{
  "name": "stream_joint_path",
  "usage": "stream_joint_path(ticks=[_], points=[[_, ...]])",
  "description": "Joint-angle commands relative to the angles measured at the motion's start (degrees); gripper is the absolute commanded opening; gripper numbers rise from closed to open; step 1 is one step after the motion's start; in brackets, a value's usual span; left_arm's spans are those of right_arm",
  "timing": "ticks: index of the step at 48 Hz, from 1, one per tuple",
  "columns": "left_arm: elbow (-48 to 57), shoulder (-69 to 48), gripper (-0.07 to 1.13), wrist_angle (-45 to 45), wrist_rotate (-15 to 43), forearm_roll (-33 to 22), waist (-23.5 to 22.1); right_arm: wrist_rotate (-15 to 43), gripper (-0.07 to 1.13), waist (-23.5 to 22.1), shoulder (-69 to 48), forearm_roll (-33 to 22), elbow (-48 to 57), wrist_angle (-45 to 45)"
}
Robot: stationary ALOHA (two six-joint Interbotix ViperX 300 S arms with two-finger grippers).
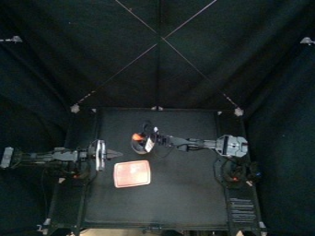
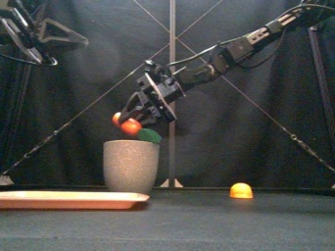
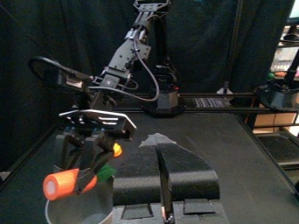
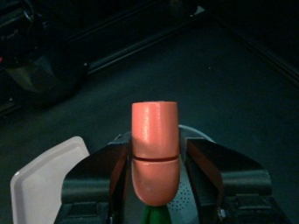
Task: Pick the carrot then place it in the grey bowl
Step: Drop carrot in the grey bowl and return to neutral
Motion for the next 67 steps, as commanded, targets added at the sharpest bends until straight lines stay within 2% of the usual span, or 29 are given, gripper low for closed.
stream_joint_path(ticks=[1, 7, 11, 23, 35, 50, 67], points=[[-0.79, -0.26, -0.03, -0.26, 0.00, 0.18, 0.18, -0.18, 0.81, -0.09, -2.64, 0.18, -0.35, -0.18], [-0.88, -0.35, -0.03, -0.26, 0.00, 0.18, 0.09, -0.26, 0.98, -0.18, -3.43, -0.26, -0.44, -0.26], [-0.88, -0.35, -0.03, -0.26, 0.00, 0.18, 0.09, -0.35, 1.04, -0.26, -3.96, -0.35, -0.35, -0.26], [-0.88, -0.26, -0.03, -0.18, 0.00, 0.18, 0.09, -0.70, 1.04, -1.32, -9.40, -2.81, 0.88, -0.79], [-0.88, -0.44, -0.03, -0.26, 0.09, 0.26, 0.26, -0.44, 1.04, -0.97, -25.66, -6.77, 9.05, -2.90], [-0.97, -2.55, -0.03, -0.18, 0.09, 1.41, 2.64, 0.00, 1.04, 5.80, -45.26, -6.50, 28.48, -12.66], [-0.79, -4.92, -0.03, -0.18, 0.00, 1.32, 3.34, -0.09, 1.04, 15.38, -63.63, -4.13, 42.80, -14.33]])
